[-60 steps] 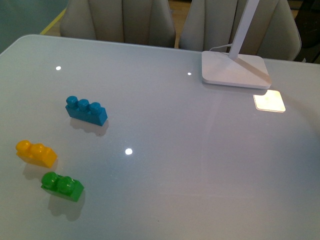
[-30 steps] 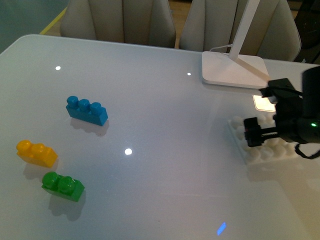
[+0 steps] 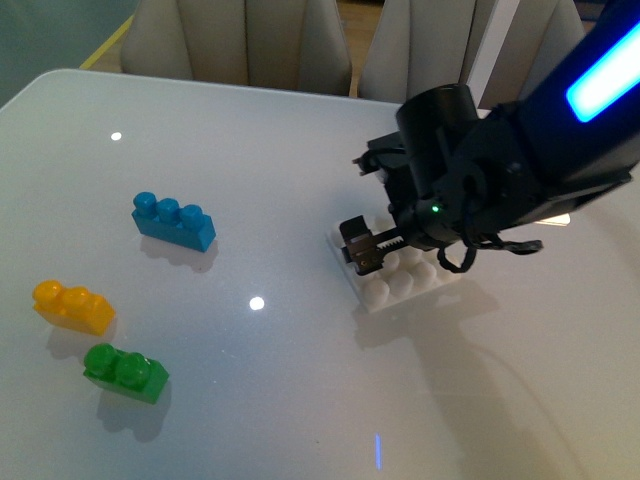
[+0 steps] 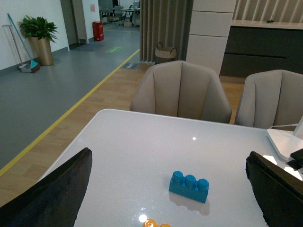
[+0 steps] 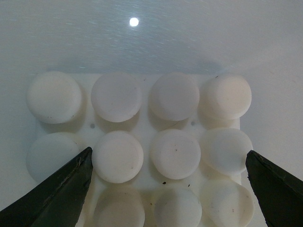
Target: Insert yellow block into base center
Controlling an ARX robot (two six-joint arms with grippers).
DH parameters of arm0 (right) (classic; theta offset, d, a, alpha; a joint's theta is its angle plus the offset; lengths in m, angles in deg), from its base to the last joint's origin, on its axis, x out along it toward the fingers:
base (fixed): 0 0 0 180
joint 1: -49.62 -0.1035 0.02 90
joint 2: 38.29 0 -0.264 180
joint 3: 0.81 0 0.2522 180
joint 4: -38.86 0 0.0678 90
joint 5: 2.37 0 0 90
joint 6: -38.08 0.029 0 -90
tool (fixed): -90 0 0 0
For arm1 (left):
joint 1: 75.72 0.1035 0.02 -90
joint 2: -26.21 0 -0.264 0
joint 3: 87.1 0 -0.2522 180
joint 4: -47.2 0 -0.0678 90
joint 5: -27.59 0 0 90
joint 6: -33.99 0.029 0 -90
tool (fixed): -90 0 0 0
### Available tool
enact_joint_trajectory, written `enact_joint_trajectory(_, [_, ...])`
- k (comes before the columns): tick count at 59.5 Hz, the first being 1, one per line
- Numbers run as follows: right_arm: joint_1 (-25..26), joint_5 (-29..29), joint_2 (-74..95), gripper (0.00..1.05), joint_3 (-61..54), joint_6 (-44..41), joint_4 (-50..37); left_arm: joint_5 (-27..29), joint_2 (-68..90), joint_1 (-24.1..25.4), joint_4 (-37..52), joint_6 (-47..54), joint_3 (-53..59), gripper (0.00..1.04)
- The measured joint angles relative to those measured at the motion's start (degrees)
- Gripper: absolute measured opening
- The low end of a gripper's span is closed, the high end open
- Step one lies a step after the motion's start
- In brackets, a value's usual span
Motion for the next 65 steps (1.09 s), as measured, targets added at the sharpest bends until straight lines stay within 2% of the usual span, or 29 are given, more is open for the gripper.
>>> enact_joint_trajectory(29, [-9.49,8.94,1.64,0.96,5.68,-28.09,10.08,0.00,0.00,0.00,0.00,0.00,0.00,0.97])
enact_joint_trajectory(56, [-10.23,12.35,0.66,0.96,3.41,-41.00,12.20,0.00,0.00,0.00,0.00,0.00,0.00,0.97])
enact_joint_trajectory(65, [-10.19,12.55,0.20,0.96,1.68,-42.14,9.27,0.00,0.00,0.00,0.00,0.00,0.00,0.97])
